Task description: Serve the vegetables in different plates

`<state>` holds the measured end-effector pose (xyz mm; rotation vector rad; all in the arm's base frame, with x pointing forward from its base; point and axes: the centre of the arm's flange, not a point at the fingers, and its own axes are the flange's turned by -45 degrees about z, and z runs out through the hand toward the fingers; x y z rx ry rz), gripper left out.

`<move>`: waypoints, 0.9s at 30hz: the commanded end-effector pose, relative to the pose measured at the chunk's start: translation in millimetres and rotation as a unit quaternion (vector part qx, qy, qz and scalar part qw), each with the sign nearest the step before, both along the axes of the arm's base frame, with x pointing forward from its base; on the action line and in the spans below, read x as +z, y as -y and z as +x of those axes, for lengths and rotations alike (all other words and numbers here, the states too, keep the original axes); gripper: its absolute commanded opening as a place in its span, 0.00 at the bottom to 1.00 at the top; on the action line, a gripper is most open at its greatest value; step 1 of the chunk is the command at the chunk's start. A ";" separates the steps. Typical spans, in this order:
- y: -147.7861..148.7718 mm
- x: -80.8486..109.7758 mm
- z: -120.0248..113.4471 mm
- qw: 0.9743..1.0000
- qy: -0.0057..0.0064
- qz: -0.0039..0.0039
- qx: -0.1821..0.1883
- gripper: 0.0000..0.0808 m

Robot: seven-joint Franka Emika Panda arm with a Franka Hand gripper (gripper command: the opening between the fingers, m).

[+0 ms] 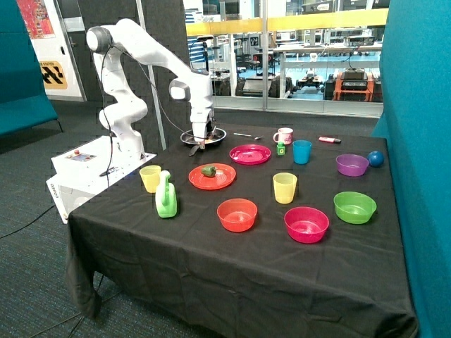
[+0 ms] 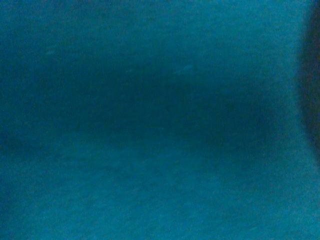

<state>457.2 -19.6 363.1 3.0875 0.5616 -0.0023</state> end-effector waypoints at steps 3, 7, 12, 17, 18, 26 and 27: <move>-37.9 15.1 -19.9 1.000 0.000 0.002 0.018 0.89; -47.1 16.7 -26.8 1.000 0.000 0.002 0.006 0.84; -59.7 18.4 -37.2 1.000 0.000 0.002 0.000 0.75; -75.2 21.7 -51.9 1.000 0.000 0.002 0.005 0.70; -78.7 22.3 -55.0 1.000 0.000 0.002 0.006 0.69; -104.4 22.7 -77.4 1.000 0.000 0.002 0.025 0.70; -106.9 22.7 -80.2 1.000 0.000 0.002 0.029 0.70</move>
